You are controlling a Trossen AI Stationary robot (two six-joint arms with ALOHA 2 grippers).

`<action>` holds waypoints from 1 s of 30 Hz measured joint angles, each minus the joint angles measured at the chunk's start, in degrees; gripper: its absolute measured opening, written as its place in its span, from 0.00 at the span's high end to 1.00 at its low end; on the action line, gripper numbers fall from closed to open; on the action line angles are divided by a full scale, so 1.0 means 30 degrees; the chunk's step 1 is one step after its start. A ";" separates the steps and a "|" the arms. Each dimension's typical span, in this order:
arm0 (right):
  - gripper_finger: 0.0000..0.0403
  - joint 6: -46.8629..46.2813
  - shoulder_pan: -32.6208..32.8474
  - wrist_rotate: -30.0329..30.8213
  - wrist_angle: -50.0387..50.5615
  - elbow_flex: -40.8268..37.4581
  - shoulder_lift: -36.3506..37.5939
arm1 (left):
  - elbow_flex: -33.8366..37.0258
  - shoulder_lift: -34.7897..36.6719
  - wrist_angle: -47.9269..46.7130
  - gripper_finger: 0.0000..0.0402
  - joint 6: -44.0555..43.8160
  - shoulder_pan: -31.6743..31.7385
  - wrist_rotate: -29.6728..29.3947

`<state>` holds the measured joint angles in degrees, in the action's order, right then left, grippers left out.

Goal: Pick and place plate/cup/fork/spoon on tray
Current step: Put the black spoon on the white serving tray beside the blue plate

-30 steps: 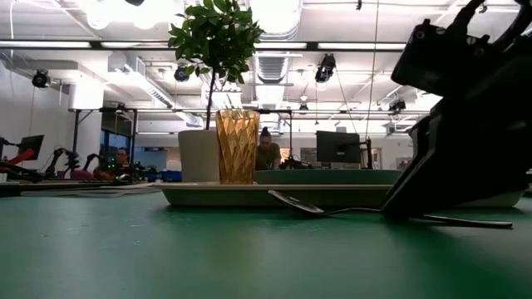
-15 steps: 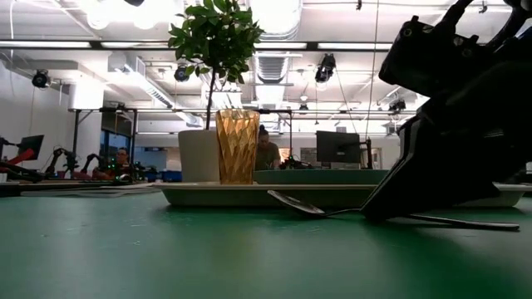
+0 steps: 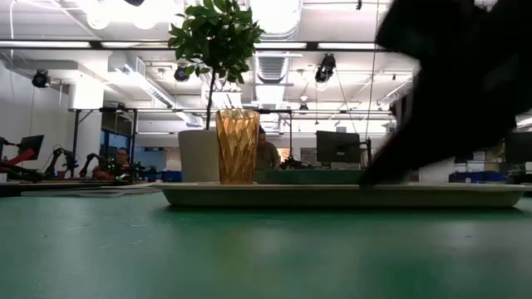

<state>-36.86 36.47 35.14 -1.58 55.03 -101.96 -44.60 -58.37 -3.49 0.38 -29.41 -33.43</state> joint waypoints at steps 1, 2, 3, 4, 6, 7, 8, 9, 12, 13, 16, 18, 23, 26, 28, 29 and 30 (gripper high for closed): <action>0.98 0.0022 0.0001 0.0015 -0.0039 0.0114 0.0256 | 0.0000 0.0000 -0.0001 0.79 0.0000 0.0000 0.0005; 0.98 0.0084 -0.0009 0.0098 0.0037 0.0161 0.0527 | 0.0000 0.0000 -0.0004 0.79 0.0000 0.0000 0.0001; 0.98 0.0054 -0.0063 0.0300 0.0186 0.0206 0.0740 | 0.0000 0.0000 0.0003 0.79 0.0000 0.0000 0.0000; 0.98 -0.0293 -0.0125 0.0738 0.0357 0.0283 0.0993 | 0.0000 0.0000 0.0003 0.79 0.0000 0.0000 0.0000; 0.98 -0.1607 -0.0290 0.1930 0.1135 0.0318 0.1734 | 0.0000 0.0000 -0.0004 0.79 0.0000 0.0000 0.0006; 0.98 -0.2560 -0.0471 0.2363 0.1718 0.0318 0.2206 | 0.0000 0.0000 0.0009 0.79 -0.0007 0.0000 0.0000; 0.98 -0.3758 -0.0677 0.2662 0.2395 0.0344 0.2662 | 0.0000 0.0000 0.0007 0.79 -0.0007 0.0000 0.0000; 0.98 -0.5158 -0.0954 0.2857 0.3498 0.0362 0.3184 | 0.0000 0.0000 -0.0012 0.79 -0.0007 0.0000 0.0003; 0.98 -1.0427 -0.1878 0.3280 0.7601 0.0340 0.4592 | 0.0000 0.0000 -0.0004 0.79 0.0000 0.0000 0.0000; 0.98 -1.2409 -0.2165 0.3208 0.9498 0.0338 0.5090 | 0.0000 0.0000 -0.0015 0.79 -0.0004 0.0011 0.0007; 0.98 -1.7380 -0.2888 0.3008 1.4665 0.0294 0.6344 | 0.0000 0.0000 -0.0023 0.79 0.0011 0.0015 0.0000; 0.98 -1.9560 -0.3163 0.3065 1.7313 0.0029 0.6987 | 0.0000 0.0000 -0.0016 0.79 0.0098 0.0015 0.0000; 0.98 -2.2723 -0.3670 0.3334 1.9279 -0.1472 0.8433 | 0.0000 0.0000 -0.0043 0.79 0.0372 0.0015 0.0000; 0.98 -2.3564 -0.4045 0.3326 1.8968 -0.2684 0.8880 | 0.0000 0.0000 -0.0019 0.79 0.0770 0.0015 0.0000; 0.98 -2.4176 -0.4288 0.3336 1.8864 -0.3367 0.9124 | 0.0000 0.0000 -0.0017 0.79 0.1043 0.0015 0.0000; 0.98 -2.4497 -0.4423 0.3344 1.8869 -0.3645 0.9157 | 0.0000 0.0000 -0.0004 0.79 0.1102 0.0015 0.0000; 0.98 -2.4859 -0.4559 0.3351 1.8855 -0.3927 0.9167 | 0.0000 0.0000 -0.0005 0.79 0.1146 0.0015 0.0000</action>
<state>-111.44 22.79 45.19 54.98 43.25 -74.46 -44.60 -58.37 -3.51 3.82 -29.36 -33.43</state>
